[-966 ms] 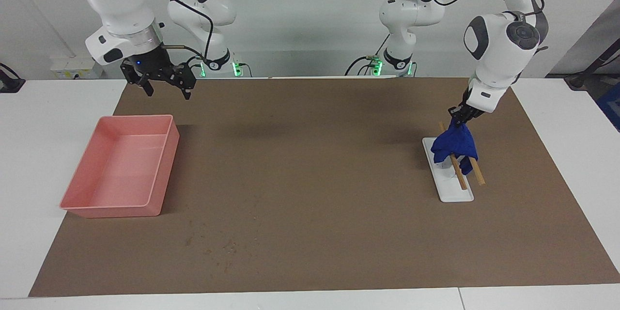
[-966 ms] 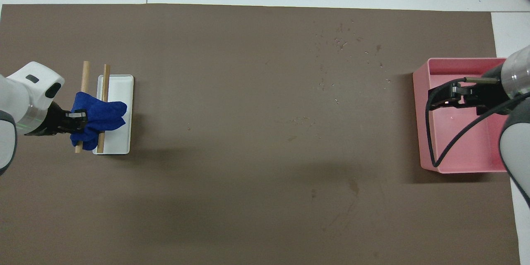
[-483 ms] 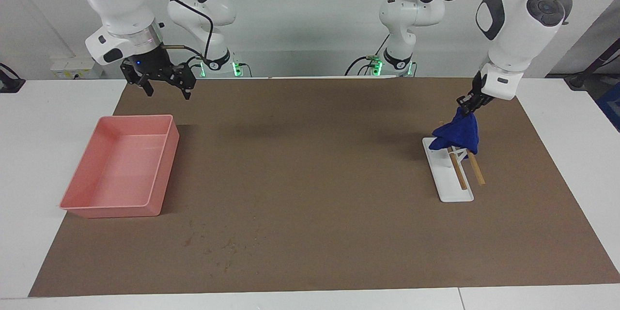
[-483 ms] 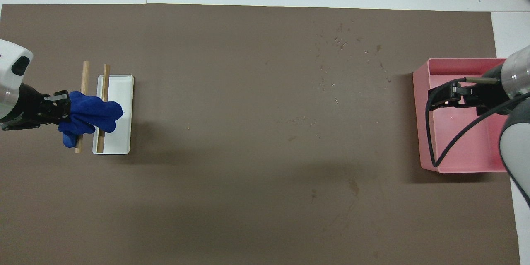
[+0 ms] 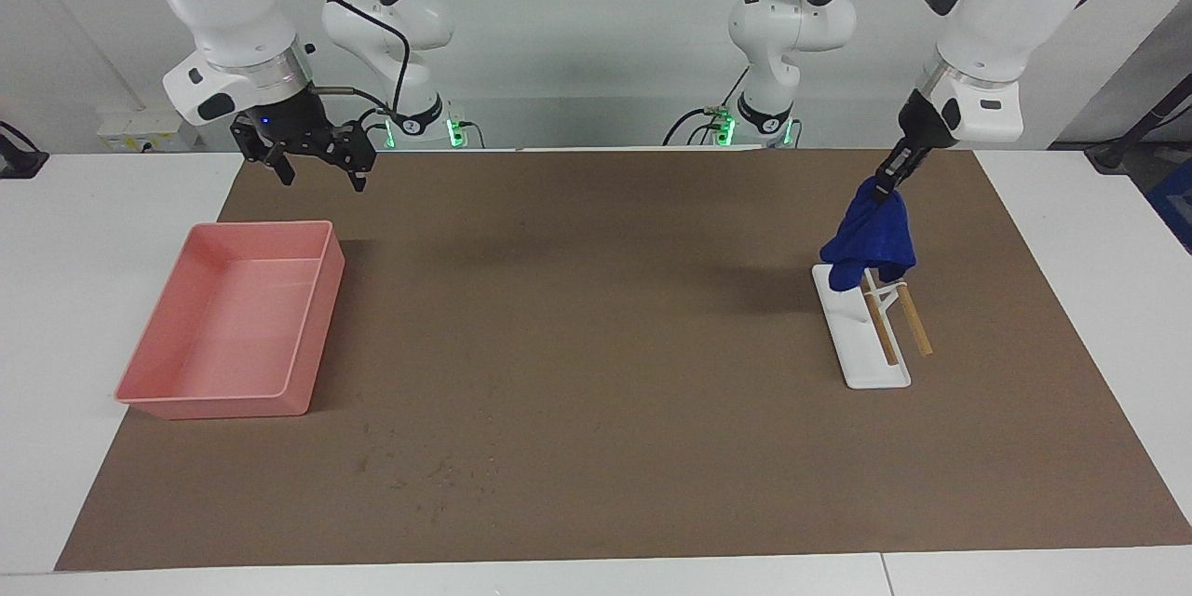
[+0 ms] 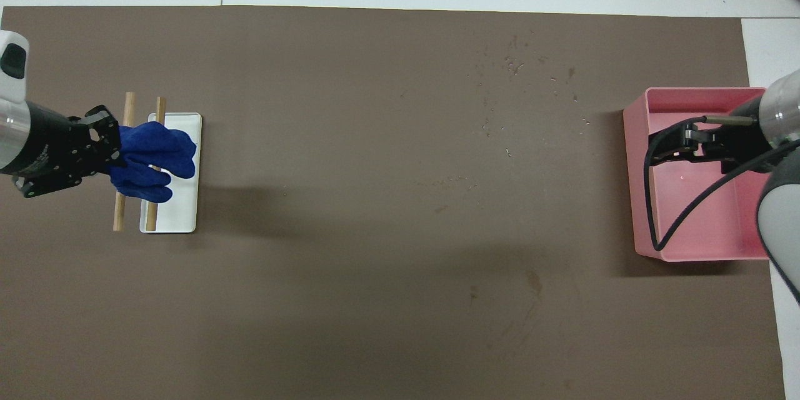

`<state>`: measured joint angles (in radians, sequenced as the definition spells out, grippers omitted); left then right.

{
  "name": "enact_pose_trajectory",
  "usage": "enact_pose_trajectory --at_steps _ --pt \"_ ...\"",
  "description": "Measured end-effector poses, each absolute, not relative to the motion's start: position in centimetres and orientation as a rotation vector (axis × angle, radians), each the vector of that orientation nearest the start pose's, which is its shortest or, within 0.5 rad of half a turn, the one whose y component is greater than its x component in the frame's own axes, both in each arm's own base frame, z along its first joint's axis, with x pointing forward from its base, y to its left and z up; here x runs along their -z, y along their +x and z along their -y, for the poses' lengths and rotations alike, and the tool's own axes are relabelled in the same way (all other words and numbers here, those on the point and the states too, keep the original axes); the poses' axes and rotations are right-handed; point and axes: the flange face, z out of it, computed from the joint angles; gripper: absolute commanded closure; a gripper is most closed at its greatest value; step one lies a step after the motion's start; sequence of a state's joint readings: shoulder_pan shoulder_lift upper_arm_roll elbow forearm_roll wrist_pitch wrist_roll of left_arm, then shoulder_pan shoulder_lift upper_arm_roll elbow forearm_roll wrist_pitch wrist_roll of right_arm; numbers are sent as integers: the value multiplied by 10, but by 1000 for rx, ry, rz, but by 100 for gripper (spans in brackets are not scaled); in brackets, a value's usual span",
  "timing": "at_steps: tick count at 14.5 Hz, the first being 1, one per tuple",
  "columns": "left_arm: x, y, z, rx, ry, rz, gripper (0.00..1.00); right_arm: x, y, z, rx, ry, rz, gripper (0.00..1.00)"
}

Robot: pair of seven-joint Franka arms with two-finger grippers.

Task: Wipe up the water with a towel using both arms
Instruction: 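Lift the towel with the left gripper while the right gripper approaches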

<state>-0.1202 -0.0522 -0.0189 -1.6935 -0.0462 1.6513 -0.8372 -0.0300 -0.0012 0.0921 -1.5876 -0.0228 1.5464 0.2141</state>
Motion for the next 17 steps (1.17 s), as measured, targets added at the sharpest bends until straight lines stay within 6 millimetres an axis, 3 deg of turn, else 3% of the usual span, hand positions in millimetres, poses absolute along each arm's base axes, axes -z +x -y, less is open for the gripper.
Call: enact_pose_trajectory --at_steps 2,4,7,10,13,17 --pt "-609 536 98 -22 -2971 1209 100 -615 545 -1 -108 -3154 -325 0" --pt "-617 535 105 -40 -2935 1384 100 -624 538 9 -107 -3148 -350 3" --pt "-622 531 129 -89 -2836 1643 100 -636 531 -35 -74 -3105 -351 4" --pt "-627 525 167 -150 -2700 1947 100 -641 531 -89 -67 -2923 -614 4" --pt "-634 523 190 -246 -2595 2201 100 -645 534 -130 -64 -2760 -878 4" --pt "-645 511 244 -268 -2480 2436 100 -645 537 -161 -151 -2526 -1176 4"
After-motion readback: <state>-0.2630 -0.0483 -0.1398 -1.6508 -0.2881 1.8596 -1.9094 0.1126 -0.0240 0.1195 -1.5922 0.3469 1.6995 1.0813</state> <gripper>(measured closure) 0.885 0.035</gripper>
